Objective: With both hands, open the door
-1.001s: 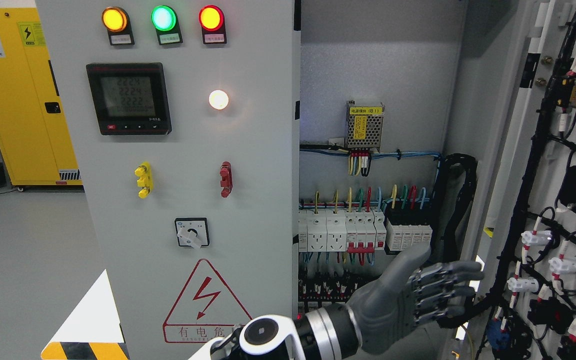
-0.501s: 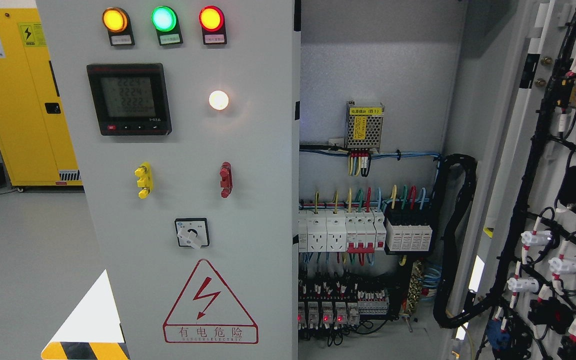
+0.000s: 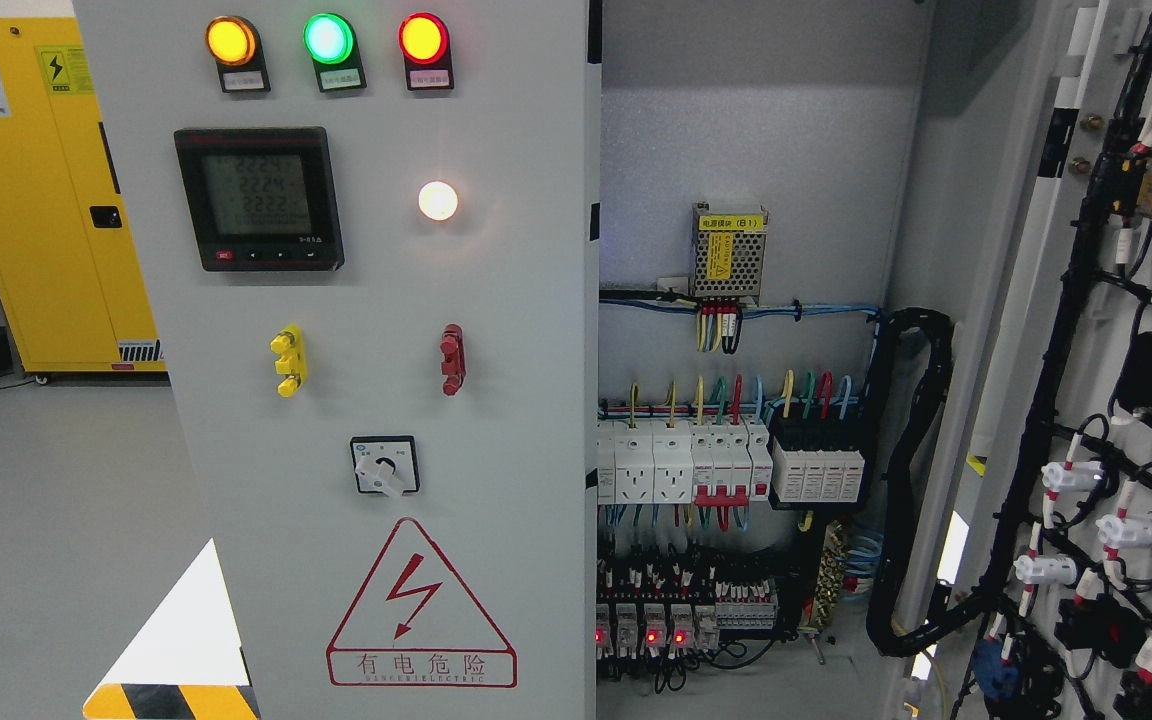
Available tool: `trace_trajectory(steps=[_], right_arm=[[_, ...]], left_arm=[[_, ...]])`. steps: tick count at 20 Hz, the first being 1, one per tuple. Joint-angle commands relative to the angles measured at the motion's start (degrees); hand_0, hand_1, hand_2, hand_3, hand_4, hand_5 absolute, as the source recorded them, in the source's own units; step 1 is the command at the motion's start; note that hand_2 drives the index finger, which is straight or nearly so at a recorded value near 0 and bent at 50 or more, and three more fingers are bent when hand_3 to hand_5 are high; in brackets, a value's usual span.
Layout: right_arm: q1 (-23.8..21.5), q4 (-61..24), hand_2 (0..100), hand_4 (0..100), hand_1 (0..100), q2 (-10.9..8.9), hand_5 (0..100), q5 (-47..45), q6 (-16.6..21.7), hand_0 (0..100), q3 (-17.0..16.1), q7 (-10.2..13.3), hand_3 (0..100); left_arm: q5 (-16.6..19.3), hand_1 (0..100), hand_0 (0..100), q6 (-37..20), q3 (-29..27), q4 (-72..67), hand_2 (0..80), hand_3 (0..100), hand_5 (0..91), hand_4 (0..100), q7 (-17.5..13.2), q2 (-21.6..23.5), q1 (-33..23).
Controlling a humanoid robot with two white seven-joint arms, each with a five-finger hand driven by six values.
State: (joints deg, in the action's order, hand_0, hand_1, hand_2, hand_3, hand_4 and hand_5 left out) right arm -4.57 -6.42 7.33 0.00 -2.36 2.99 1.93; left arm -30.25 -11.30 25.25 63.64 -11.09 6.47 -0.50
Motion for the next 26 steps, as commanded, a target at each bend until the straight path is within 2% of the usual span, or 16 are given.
trace_trajectory(steps=[1, 4, 10, 12, 18, 20, 23, 24, 26], right_arm=[[0.0, 0.01, 0, 0, 0, -0.03, 0, 0.97, -0.01, 25, 0.0, 0.0, 0], [0.0, 0.01, 0, 0, 0, 0.05, 0, 0.97, -0.01, 30, 0.0, 0.0, 0], [0.0, 0.01, 0, 0, 0, 0.05, 0, 0.97, -0.01, 27, 0.0, 0.0, 0], [0.0, 0.01, 0, 0, 4, -0.03, 0, 0.97, -0.01, 25, 0.0, 0.0, 0], [0.0, 0.01, 0, 0, 5, 0.05, 0, 0.97, -0.01, 24, 0.0, 0.0, 0], [0.0, 0.01, 0, 0, 6, -0.03, 0, 0.97, -0.01, 23, 0.0, 0.0, 0], [0.0, 0.01, 0, 0, 6, -0.03, 0, 0.97, -0.01, 23, 0.0, 0.0, 0], [0.0, 0.01, 0, 0, 6, -0.03, 0, 0.97, -0.01, 23, 0.0, 0.0, 0], [0.0, 0.0, 0, 0, 6, -0.03, 0, 0.97, -0.01, 23, 0.0, 0.0, 0]], left_arm=[[0.63, 0, 0, -1.18, -16.19, -40.76, 0.0, 0, 0.0, 0, -0.42, -6.38, 0.49], [0.8, 0, 0, -1.09, -16.1, -45.61, 0.0, 0, 0.0, 0, -0.42, -6.38, 0.68], [0.89, 0, 0, -0.65, -16.1, -55.89, 0.0, 0, 0.0, 0, -0.51, -6.3, 0.68], [0.89, 0, 0, -0.65, -16.02, -58.45, 0.0, 0, 0.0, 0, -0.43, -6.3, 0.59], [1.33, 0, 0, 0.57, -14.53, -64.33, 0.0, 0, 0.0, 0, 0.19, -6.38, 0.5], [3.86, 0, 0, 2.32, -13.39, -65.83, 0.0, 0, 0.0, 0, 0.19, -7.35, 0.5], [11.16, 0, 0, 7.95, -12.5, -66.45, 0.0, 0, 0.0, 0, 0.19, -7.61, 0.41], [12.57, 0, 0, 8.66, -12.59, -66.45, 0.0, 0, 0.0, 0, 0.28, -7.7, 0.5], [12.93, 0, 0, 9.62, -12.5, -66.63, 0.0, 0, 0.0, 0, 0.71, -8.31, 0.5]])
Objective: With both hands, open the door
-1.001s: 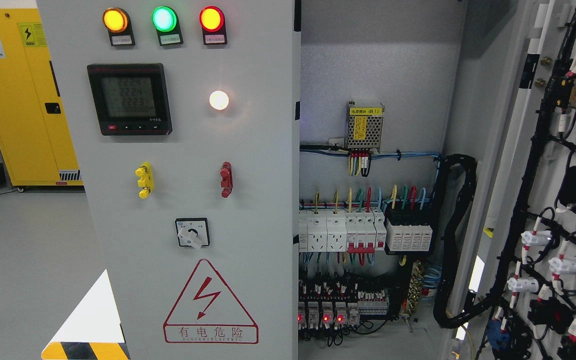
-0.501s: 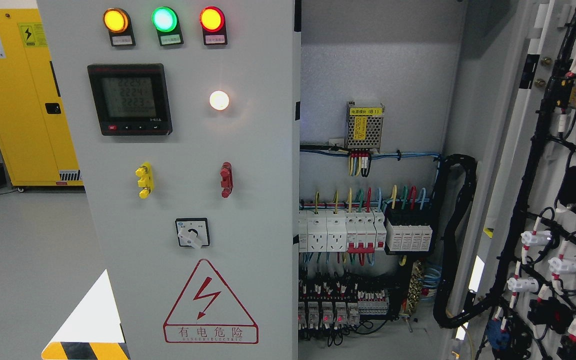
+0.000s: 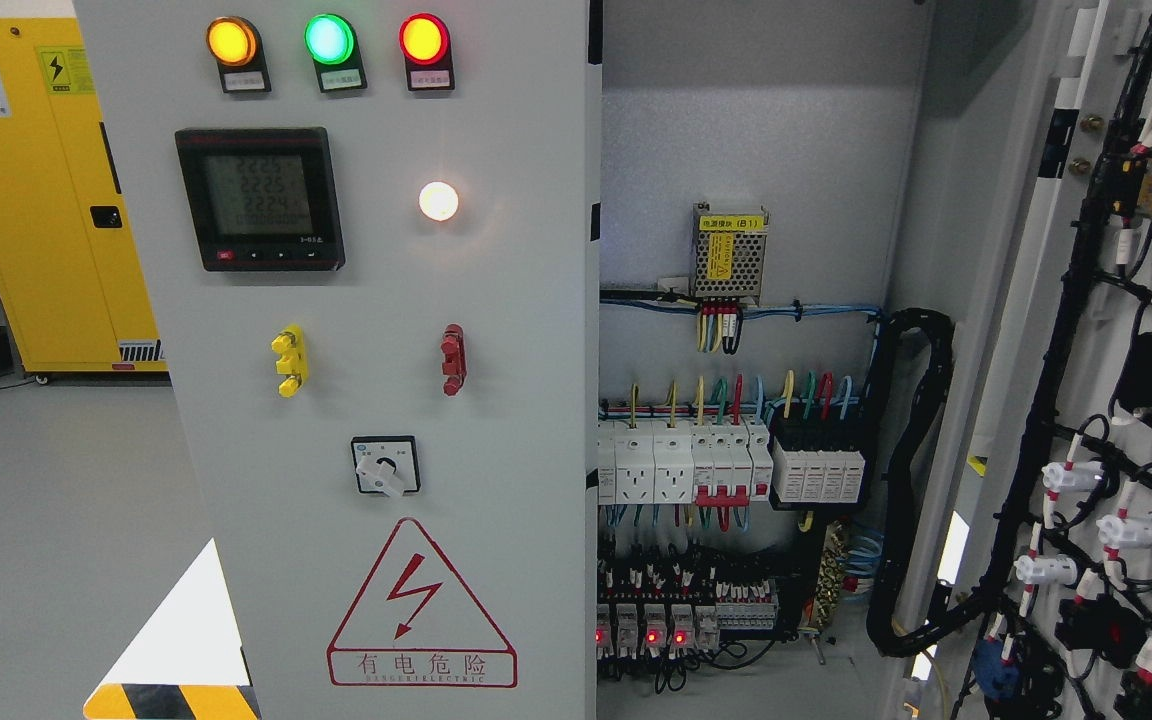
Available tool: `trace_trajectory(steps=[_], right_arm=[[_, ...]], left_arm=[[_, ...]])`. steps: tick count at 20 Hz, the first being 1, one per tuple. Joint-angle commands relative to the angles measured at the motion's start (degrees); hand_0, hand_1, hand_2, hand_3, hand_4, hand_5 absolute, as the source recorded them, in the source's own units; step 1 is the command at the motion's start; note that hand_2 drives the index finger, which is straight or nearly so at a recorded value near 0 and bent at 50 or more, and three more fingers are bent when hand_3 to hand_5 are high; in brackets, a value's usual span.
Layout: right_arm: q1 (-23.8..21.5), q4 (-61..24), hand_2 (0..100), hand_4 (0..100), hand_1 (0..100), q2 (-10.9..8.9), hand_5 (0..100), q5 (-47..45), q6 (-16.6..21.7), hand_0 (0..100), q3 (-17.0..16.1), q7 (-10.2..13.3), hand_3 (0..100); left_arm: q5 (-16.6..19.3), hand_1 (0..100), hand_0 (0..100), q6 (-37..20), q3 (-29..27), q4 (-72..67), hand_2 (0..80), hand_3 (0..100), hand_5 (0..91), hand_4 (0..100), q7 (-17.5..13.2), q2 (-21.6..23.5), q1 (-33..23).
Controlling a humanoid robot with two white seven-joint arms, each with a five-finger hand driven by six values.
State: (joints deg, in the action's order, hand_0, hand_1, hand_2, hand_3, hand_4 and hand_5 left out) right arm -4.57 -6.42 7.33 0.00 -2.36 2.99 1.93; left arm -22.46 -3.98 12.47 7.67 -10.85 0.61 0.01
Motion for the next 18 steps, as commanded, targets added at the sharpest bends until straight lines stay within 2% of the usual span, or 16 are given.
trace_trajectory(steps=[1, 3, 4, 8, 12, 18], right_arm=[[0.0, 0.0, 0, 0, 6, -0.03, 0, 0.97, -0.02, 23, 0.0, 0.0, 0], [0.0, 0.0, 0, 0, 6, -0.03, 0, 0.97, -0.02, 23, 0.0, 0.0, 0], [0.0, 0.0, 0, 0, 6, 0.05, 0, 0.97, -0.02, 23, 0.0, 0.0, 0], [0.0, 0.0, 0, 0, 6, -0.03, 0, 0.97, -0.02, 23, 0.0, 0.0, 0], [0.0, 0.0, 0, 0, 6, 0.05, 0, 0.97, -0.02, 23, 0.0, 0.0, 0], [-1.14, -0.87, 0, 0, 6, -0.21, 0, 0.79, 0.07, 23, -0.17, 0.0, 0]], left_arm=[[5.15, 0, 0, 3.88, 0.36, -10.58, 0.0, 0, 0.0, 0, 1.79, -2.54, -0.01], [5.06, 0, 0, 6.0, 0.28, -10.4, 0.0, 0, 0.0, 0, 5.82, -2.54, -0.01], [5.15, 0, 0, 6.0, 0.28, -10.22, 0.0, 0, 0.0, 0, 6.36, -2.54, -0.01], [5.06, 0, 0, 5.91, 0.28, -10.05, 0.0, 0, 0.0, 0, 5.93, -2.46, 0.08], [5.15, 0, 0, 5.39, 0.28, -9.87, 0.0, 0, 0.0, 0, 3.74, -2.46, 0.08], [5.06, 0, 0, 3.19, 0.28, -9.87, 0.0, 0, 0.0, 0, 3.73, -2.54, 0.08]])
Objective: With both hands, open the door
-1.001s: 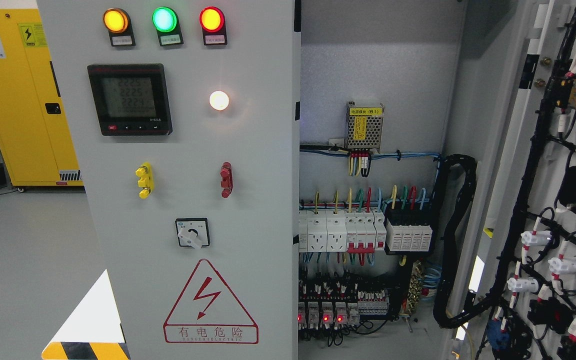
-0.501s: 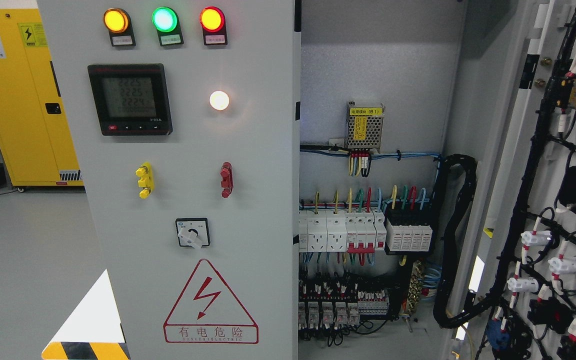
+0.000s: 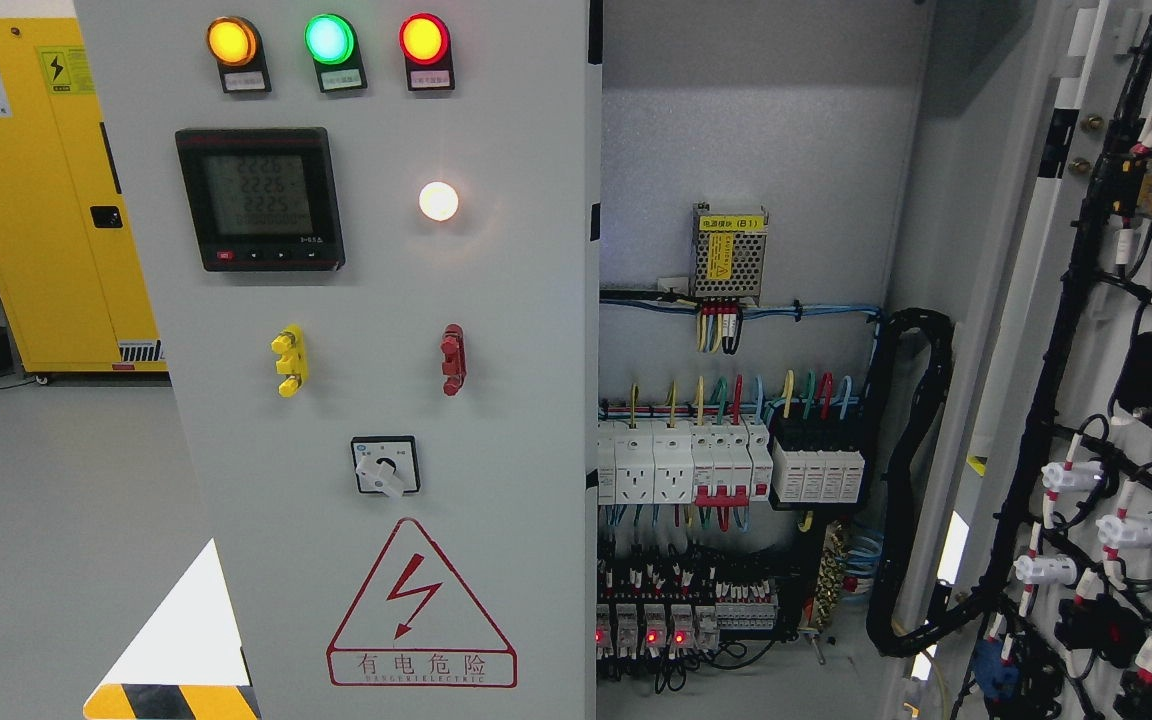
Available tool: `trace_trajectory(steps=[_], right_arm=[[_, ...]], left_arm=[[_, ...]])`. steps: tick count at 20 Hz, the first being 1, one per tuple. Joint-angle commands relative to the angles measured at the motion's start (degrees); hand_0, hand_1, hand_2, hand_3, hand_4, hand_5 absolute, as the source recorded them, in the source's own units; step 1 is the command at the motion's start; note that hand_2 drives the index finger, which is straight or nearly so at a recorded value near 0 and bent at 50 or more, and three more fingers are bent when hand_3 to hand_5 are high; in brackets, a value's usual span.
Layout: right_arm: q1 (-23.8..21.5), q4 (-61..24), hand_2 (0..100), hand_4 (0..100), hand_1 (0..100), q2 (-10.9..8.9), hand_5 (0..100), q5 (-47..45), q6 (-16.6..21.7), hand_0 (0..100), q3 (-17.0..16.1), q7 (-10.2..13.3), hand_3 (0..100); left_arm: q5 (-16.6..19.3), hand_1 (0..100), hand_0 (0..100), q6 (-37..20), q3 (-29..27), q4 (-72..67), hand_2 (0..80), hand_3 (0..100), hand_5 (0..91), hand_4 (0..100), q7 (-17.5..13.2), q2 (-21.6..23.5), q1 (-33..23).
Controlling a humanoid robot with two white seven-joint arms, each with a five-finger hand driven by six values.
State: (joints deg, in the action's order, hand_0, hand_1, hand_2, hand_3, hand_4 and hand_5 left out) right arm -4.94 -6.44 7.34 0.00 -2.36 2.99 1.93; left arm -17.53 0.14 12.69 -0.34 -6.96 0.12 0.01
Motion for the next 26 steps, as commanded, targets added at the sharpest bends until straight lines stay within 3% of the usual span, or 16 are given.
trace_trajectory(steps=[1, 3, 5, 11, 13, 18, 20, 23, 26], right_arm=[[-1.29, -3.47, 0, 0, 6, -0.4, 0, 0.79, 0.07, 23, -0.09, 0.0, 0], [-4.97, -13.02, 0, 0, 7, -1.44, 0, 0.79, 0.07, 23, -0.09, 0.17, 0], [-9.8, -27.94, 0, 0, 7, -3.81, 0, 0.79, -0.1, 23, -0.09, 0.44, 0], [-21.06, -69.7, 0, 0, 7, -8.48, 0, 0.62, 0.16, 22, 0.97, 0.35, 0], [-24.22, -79.21, 0, 0, 7, -9.53, 0, 0.44, 0.34, 22, 1.49, 0.61, 0], [-34.5, -105.56, 0, 0, 7, -14.71, 0, -0.97, 0.6, 22, 3.07, 0.35, 0], [-36.36, -112.88, 0, 0, 7, -16.74, 0, -1.05, 2.17, 22, 3.95, 0.35, 0], [-35.4, -113.36, 0, 0, 7, -17.79, 0, -1.23, 10.42, 22, 6.84, 0.26, 0], [-33.21, -113.36, 0, 0, 7, -18.94, 0, -1.41, 14.21, 22, 11.59, 0.26, 0]], left_arm=[[0.13, 0, 0, -1.02, 0.05, -1.86, 0.0, 0, 0.0, 0, -0.16, -2.06, 0.17], [0.22, 0, 0, -1.8, 0.05, -1.86, 0.0, 0, 0.0, 0, -0.08, -2.06, 0.17], [0.13, 0, 0, -2.25, 0.05, -1.86, 0.0, 0, 0.0, 0, 0.01, -1.97, 0.17], [0.04, 0, 0, -4.08, -0.12, -0.9, 0.0, 0, 0.0, 0, 0.1, -1.53, 0.43], [0.04, 0, 0, -5.84, -0.12, -0.72, 0.0, 0, 0.0, 0, -0.16, -1.53, 0.61], [0.04, 0, 0, -6.03, -0.12, -0.72, 0.0, 0, 0.0, 0, -0.16, -1.35, 0.96], [0.04, 0, 0, -6.03, -0.12, -0.72, 0.0, 0, 0.0, 0, -0.16, -1.35, 1.05], [0.04, 0, 0, -6.03, -0.12, -0.63, 0.0, 0, 0.0, 0, -0.16, -1.26, 1.13], [0.04, 0, 0, -6.03, -0.12, -0.72, 0.0, 0, 0.0, 0, -0.16, -1.35, 1.13]])
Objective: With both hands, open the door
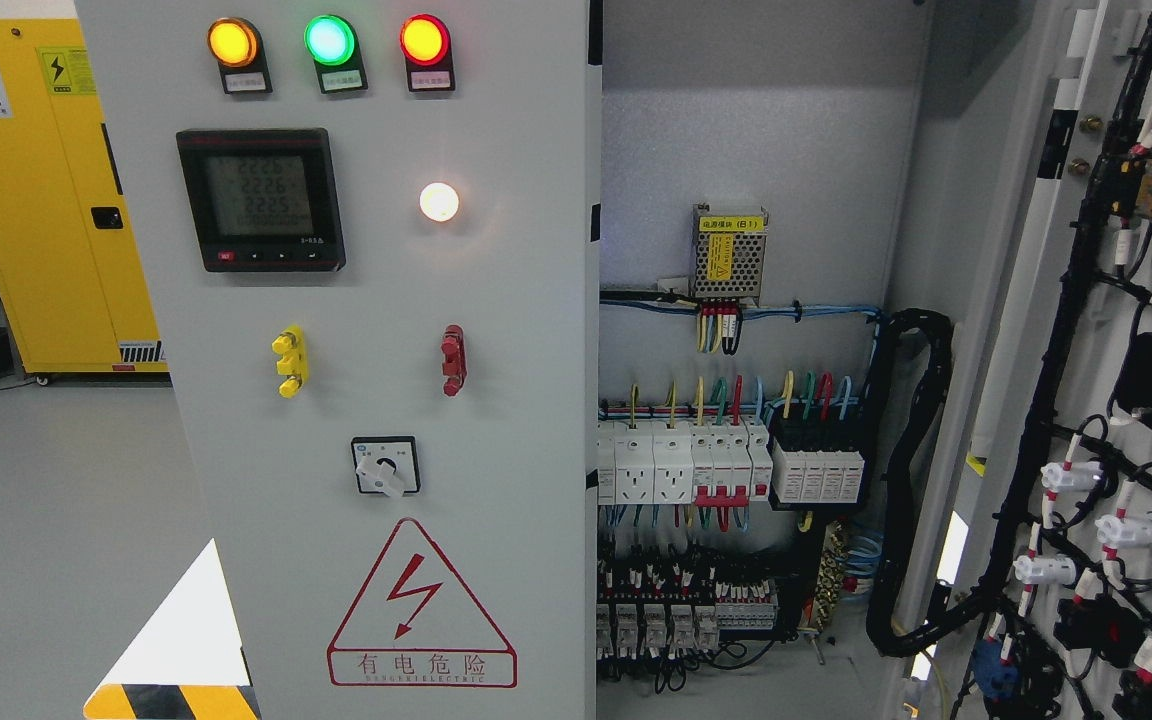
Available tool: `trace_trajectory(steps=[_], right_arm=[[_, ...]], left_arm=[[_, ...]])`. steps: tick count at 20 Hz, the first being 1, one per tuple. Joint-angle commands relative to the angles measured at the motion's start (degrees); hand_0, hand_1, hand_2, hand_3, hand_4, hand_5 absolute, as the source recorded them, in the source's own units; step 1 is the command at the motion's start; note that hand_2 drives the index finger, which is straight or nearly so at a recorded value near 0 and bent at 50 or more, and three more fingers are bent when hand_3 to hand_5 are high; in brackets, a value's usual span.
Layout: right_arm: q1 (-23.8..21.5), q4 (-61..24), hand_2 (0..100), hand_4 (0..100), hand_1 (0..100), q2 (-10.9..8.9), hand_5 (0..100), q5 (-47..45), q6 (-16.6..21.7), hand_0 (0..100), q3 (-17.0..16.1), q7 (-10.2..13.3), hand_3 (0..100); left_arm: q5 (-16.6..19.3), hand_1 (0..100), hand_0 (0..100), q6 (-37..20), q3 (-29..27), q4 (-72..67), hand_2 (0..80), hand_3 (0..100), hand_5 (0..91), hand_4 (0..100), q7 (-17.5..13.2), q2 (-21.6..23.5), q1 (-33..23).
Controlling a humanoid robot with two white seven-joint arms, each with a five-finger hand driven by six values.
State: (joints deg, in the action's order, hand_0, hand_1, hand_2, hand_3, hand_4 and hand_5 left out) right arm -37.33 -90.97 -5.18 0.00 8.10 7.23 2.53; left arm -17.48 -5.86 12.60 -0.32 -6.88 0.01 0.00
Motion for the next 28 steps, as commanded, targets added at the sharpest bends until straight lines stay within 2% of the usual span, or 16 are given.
trace_trajectory(steps=[1, 5, 10, 12, 16, 18, 20, 22, 25, 28], right_arm=[[0.14, -28.83, 0, 0, 7, -6.34, 0, -1.41, 4.81, 22, 8.15, -0.33, 0], [6.98, -28.83, 0, 0, 7, -6.25, 0, -1.41, 5.61, 22, 9.29, -0.33, 0], [17.09, -28.83, 0, 0, 7, -4.32, 0, -1.49, 5.43, 22, 9.21, -0.33, 0], [20.96, -28.74, 0, 0, 7, -2.83, 0, -1.58, 4.3, 22, 9.03, -0.24, 0], [30.01, -28.48, 0, 0, 7, -1.33, 0, -1.85, -3.69, 22, 7.89, -0.24, 0], [34.31, -27.87, 0, 0, 7, 0.33, 0, -1.85, -6.16, 22, 7.89, -0.24, 0], [38.89, -26.38, 0, 0, 7, 2.35, 0, -1.85, -8.18, 22, 7.72, -0.24, 0], [43.37, -23.92, 0, 0, 7, 2.89, 0, -1.85, -9.85, 22, 6.93, -0.24, 0], [50.66, -19.79, 0, 0, 7, 5.43, 0, -1.85, -12.49, 22, 6.31, -0.24, 0], [56.65, -15.57, 0, 0, 7, 6.93, 0, -1.85, -13.9, 22, 3.85, -0.24, 0]], left_arm=[[-0.01, 0, 0, -0.03, -0.03, -0.73, 0.0, 0, 0.0, 0, -0.32, -1.24, 1.06], [-0.01, 0, 0, -0.03, -0.12, -0.73, 0.0, 0, 0.0, 0, -0.33, -1.33, 1.06], [-0.01, 0, 0, -0.03, -0.12, -0.73, 0.0, 0, 0.0, 0, -0.33, -1.59, 1.06], [-0.01, 0, 0, -0.03, -0.12, -0.73, 0.0, 0, 0.0, 0, -0.33, -1.68, 1.06], [-0.01, 0, 0, -0.03, -0.12, -0.73, 0.0, 0, 0.0, 0, -0.33, -1.86, 1.06], [-0.01, 0, 0, -0.03, -0.12, -0.64, 0.0, 0, 0.0, 0, -0.33, -1.77, 1.06], [-0.01, 0, 0, -0.03, -0.12, -0.64, 0.0, 0, 0.0, 0, -0.33, -1.68, 1.06], [-0.01, 0, 0, -0.03, -0.12, -0.64, 0.0, 0, 0.0, 0, -0.33, -1.51, 1.06], [-0.01, 0, 0, -0.03, -0.12, -0.64, 0.0, 0, 0.0, 0, -0.33, -1.42, 1.14], [-0.01, 0, 0, -0.03, -0.12, -0.64, 0.0, 0, 0.0, 0, -0.33, -1.16, 1.14]])
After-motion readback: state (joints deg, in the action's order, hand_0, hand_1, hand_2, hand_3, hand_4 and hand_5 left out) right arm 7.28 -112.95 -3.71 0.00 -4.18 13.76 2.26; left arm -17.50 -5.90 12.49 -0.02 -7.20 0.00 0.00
